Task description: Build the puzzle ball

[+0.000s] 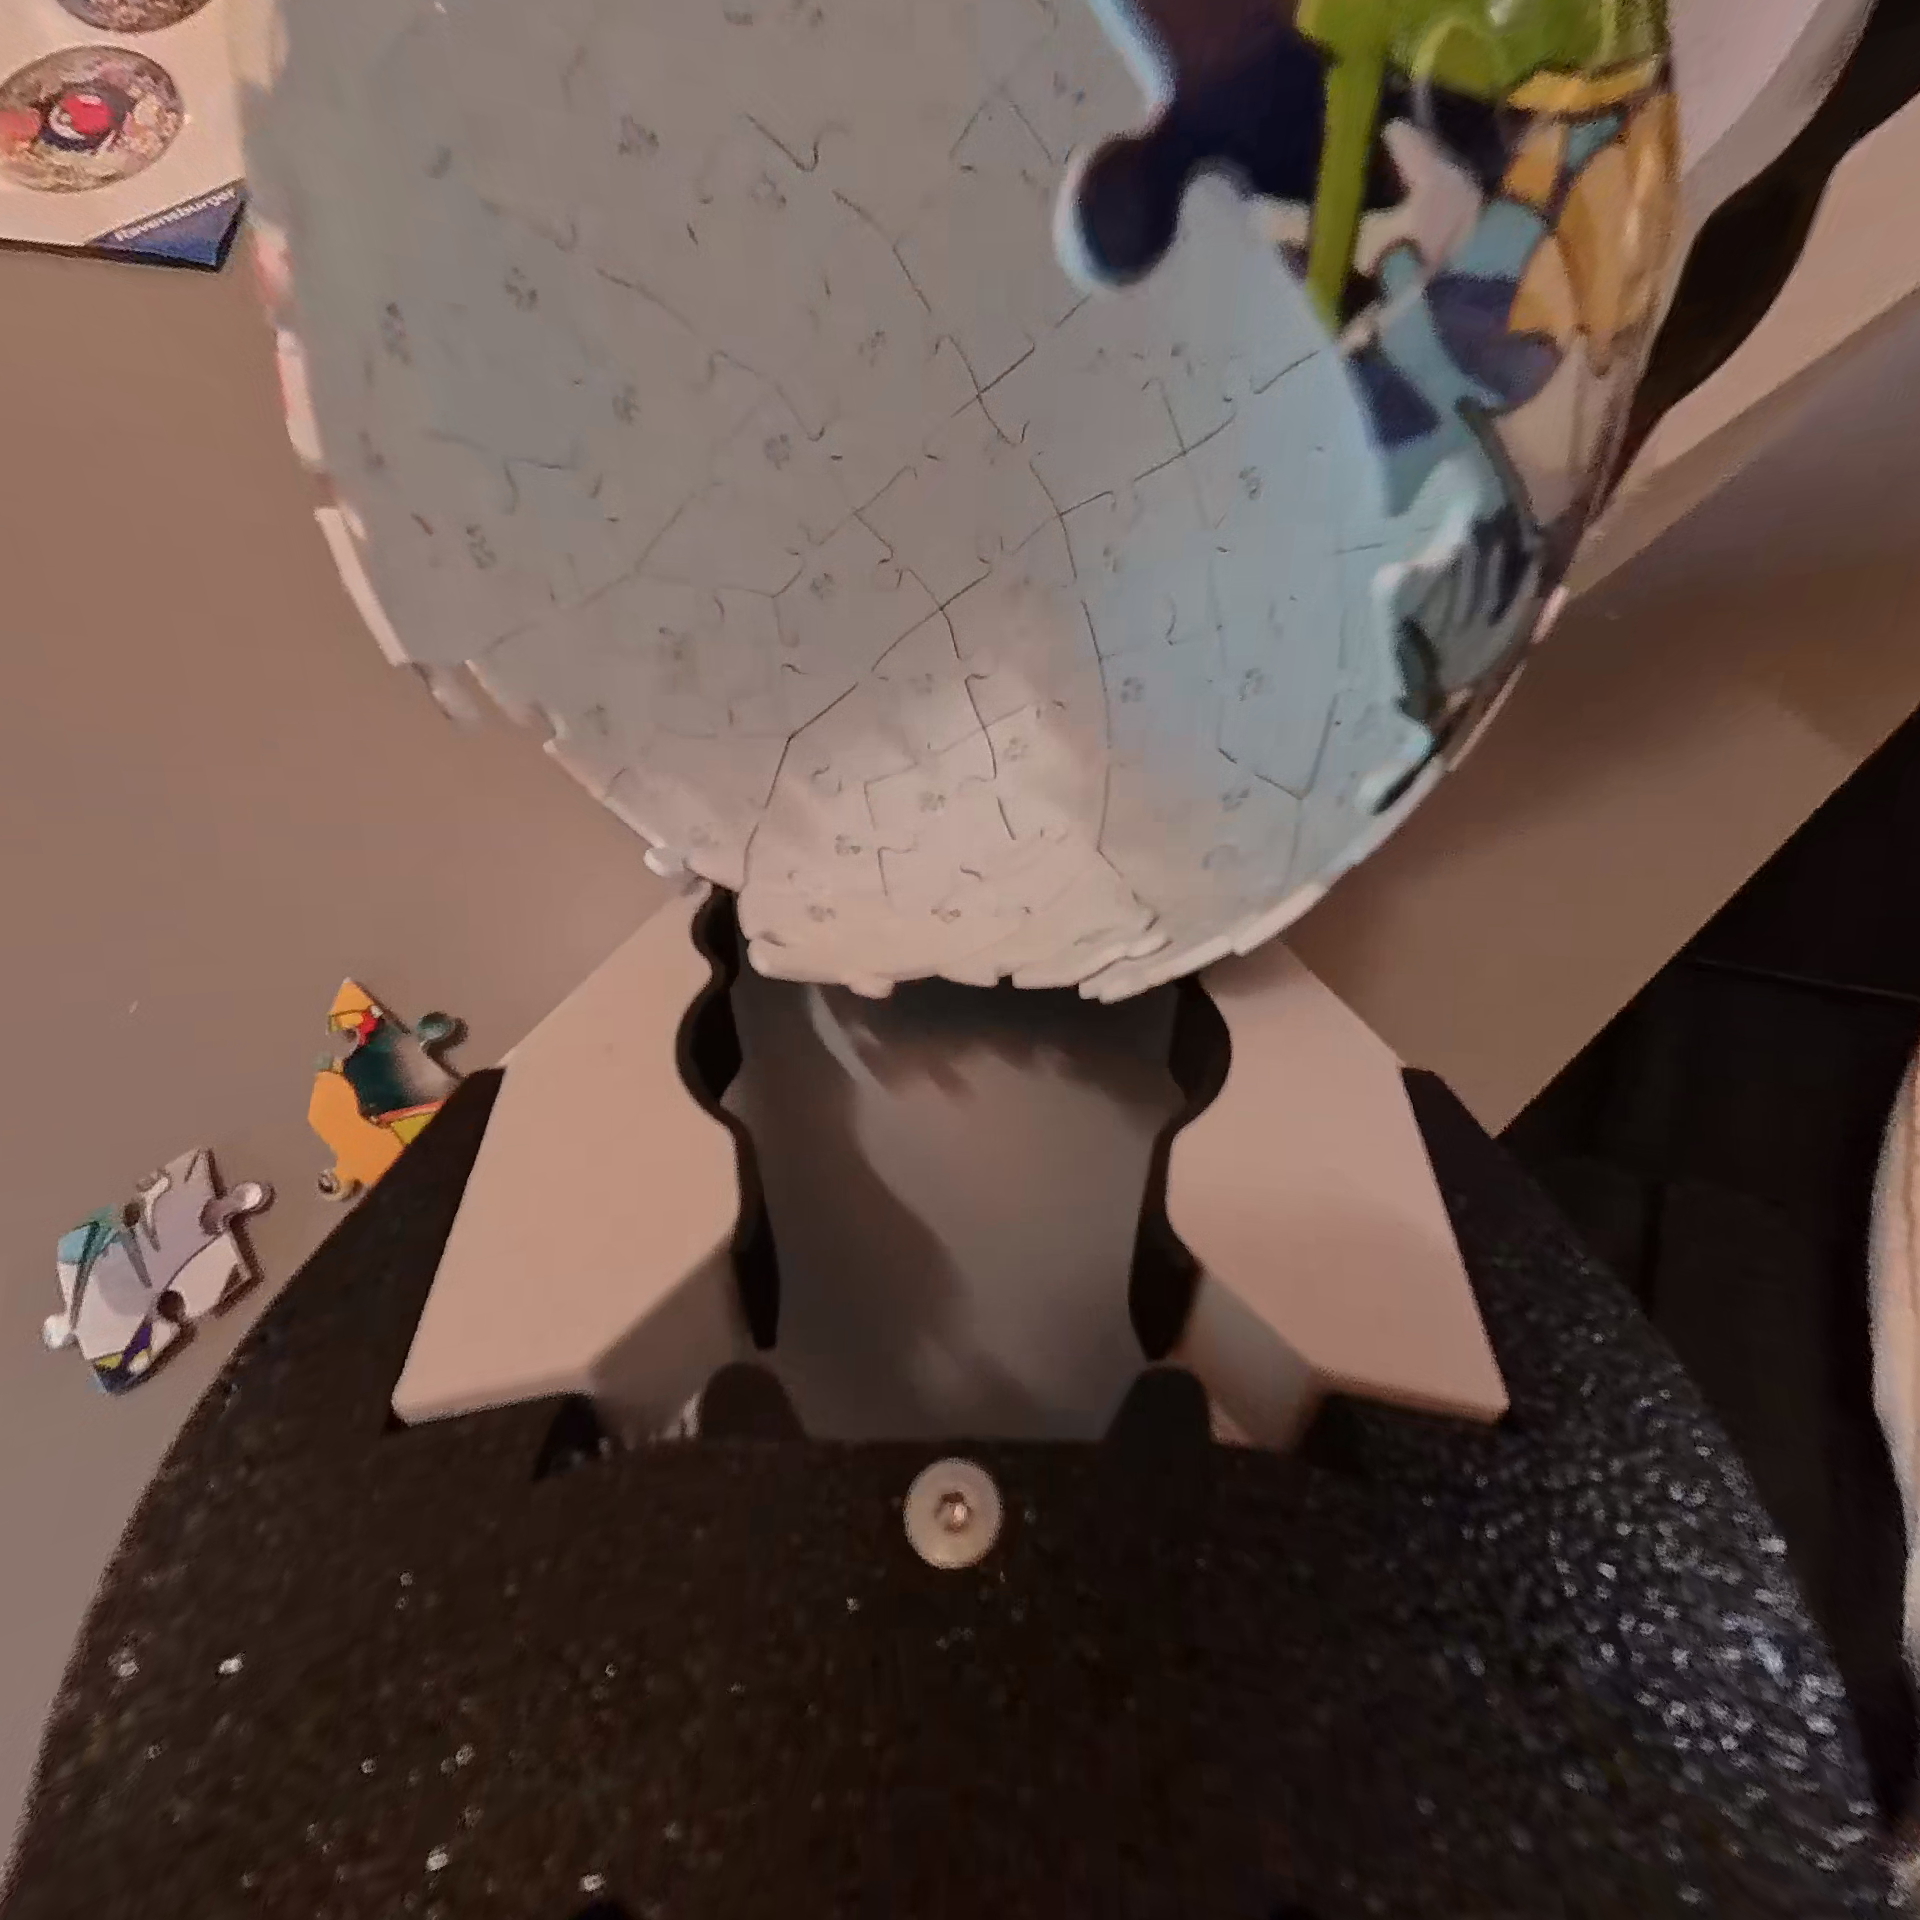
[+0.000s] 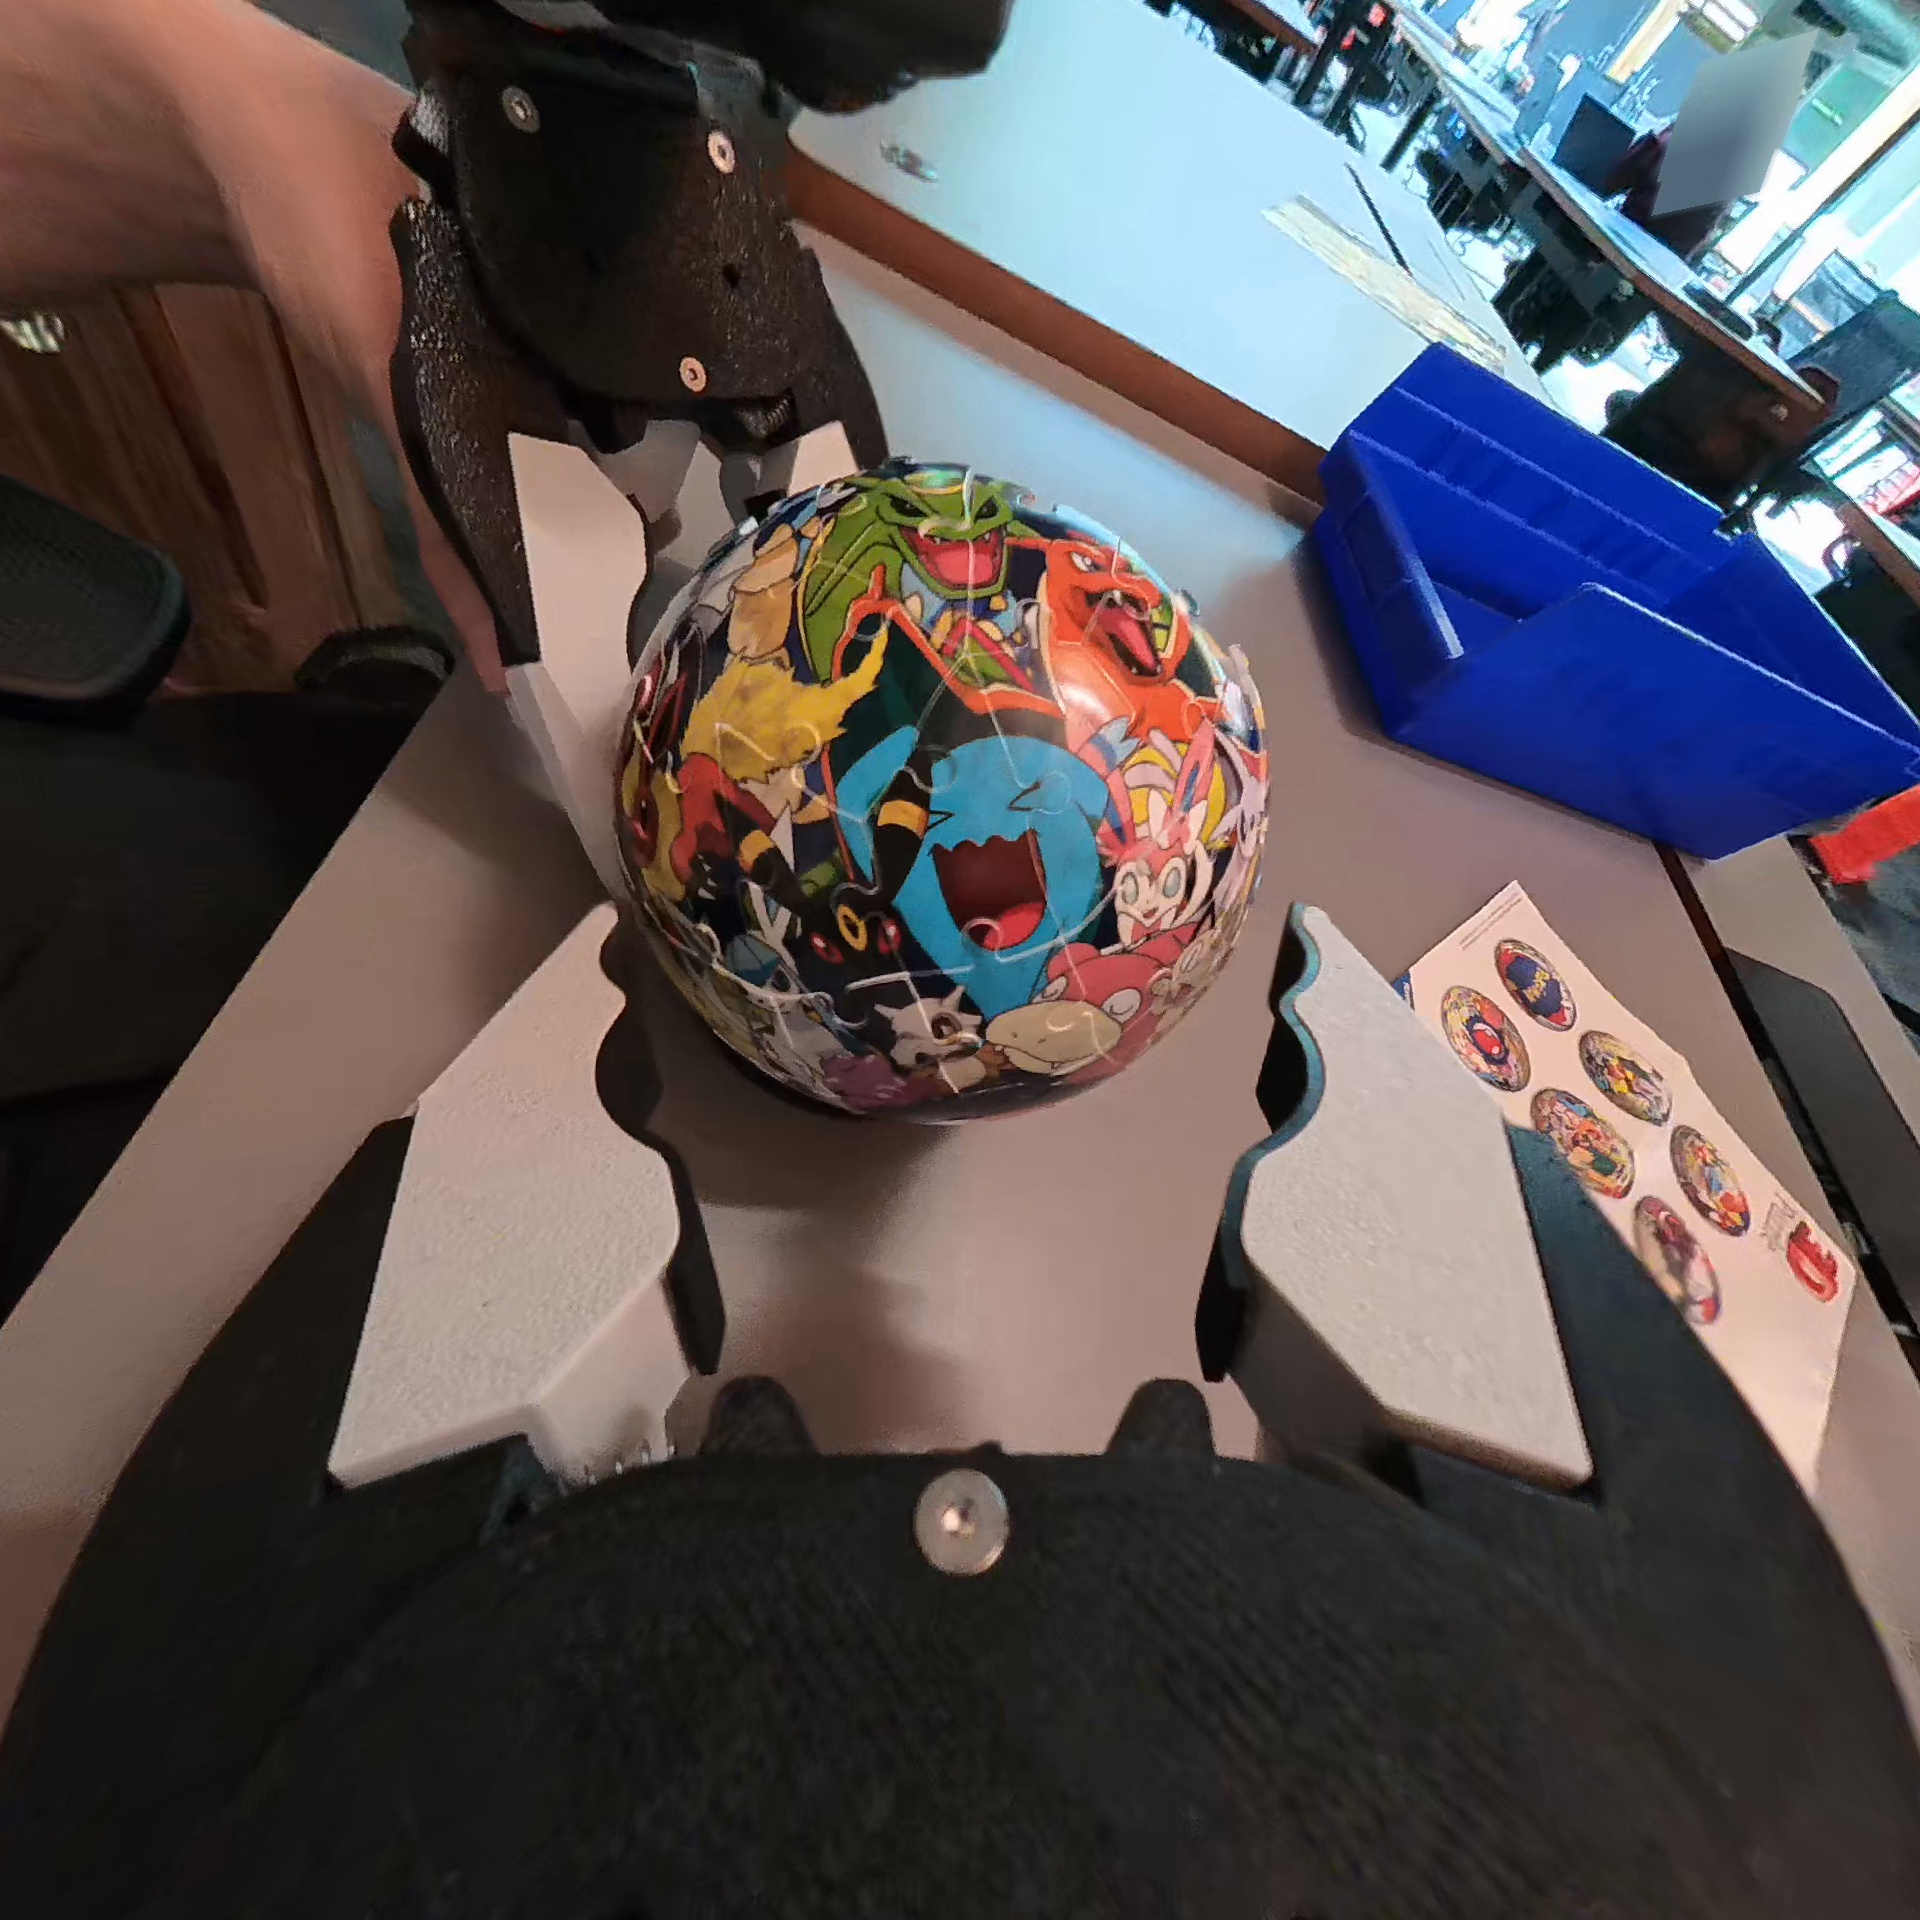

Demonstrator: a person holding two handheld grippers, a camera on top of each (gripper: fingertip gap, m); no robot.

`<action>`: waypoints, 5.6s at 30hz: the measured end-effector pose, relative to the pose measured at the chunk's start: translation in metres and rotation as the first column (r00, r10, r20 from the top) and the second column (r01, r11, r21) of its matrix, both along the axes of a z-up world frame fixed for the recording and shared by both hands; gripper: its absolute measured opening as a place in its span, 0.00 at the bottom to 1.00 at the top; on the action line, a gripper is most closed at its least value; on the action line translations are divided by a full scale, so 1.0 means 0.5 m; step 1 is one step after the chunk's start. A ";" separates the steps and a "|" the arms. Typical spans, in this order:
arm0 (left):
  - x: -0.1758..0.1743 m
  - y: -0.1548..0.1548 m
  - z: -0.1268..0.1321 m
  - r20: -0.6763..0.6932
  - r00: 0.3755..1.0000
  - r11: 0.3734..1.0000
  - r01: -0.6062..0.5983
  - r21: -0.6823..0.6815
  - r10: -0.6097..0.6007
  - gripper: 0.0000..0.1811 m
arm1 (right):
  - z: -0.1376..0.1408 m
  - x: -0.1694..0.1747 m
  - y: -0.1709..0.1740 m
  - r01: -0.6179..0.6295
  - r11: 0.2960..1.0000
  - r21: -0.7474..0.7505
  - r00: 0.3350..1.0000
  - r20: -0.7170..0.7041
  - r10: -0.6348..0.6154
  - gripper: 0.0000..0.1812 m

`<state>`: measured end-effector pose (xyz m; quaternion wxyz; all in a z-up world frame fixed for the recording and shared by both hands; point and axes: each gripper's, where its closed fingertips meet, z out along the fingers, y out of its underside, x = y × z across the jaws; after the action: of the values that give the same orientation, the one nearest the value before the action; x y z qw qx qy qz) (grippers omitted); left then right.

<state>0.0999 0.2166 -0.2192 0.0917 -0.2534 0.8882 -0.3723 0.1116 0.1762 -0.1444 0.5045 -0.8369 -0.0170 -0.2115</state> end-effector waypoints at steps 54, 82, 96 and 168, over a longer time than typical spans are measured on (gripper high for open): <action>-0.042 -0.017 0.047 -0.178 0.977 0.949 -0.160 -0.271 0.114 0.38 | -0.062 -0.010 -0.031 0.142 0.990 0.007 0.987 0.070 -0.142 0.66; -0.093 -0.052 0.073 -0.185 0.974 0.950 -0.176 -0.258 0.130 0.35 | -0.008 -0.019 -0.056 0.044 0.998 0.052 0.957 -0.288 -0.028 0.62; -0.060 -0.037 0.105 0.027 0.940 0.896 -0.316 -0.312 0.341 0.36 | -0.020 -0.011 -0.041 0.264 0.956 0.128 0.942 0.177 -0.284 0.63; -0.090 -0.089 0.037 -0.019 0.996 0.971 0.081 -0.226 -0.087 0.37 | 0.012 -0.023 -0.075 -0.093 0.970 0.224 0.981 -0.147 0.128 0.68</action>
<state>0.0550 0.1720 -0.2005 0.0339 -0.2295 0.8514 -0.4704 0.1002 0.1385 -0.1385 0.6032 -0.7892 0.0001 -0.1154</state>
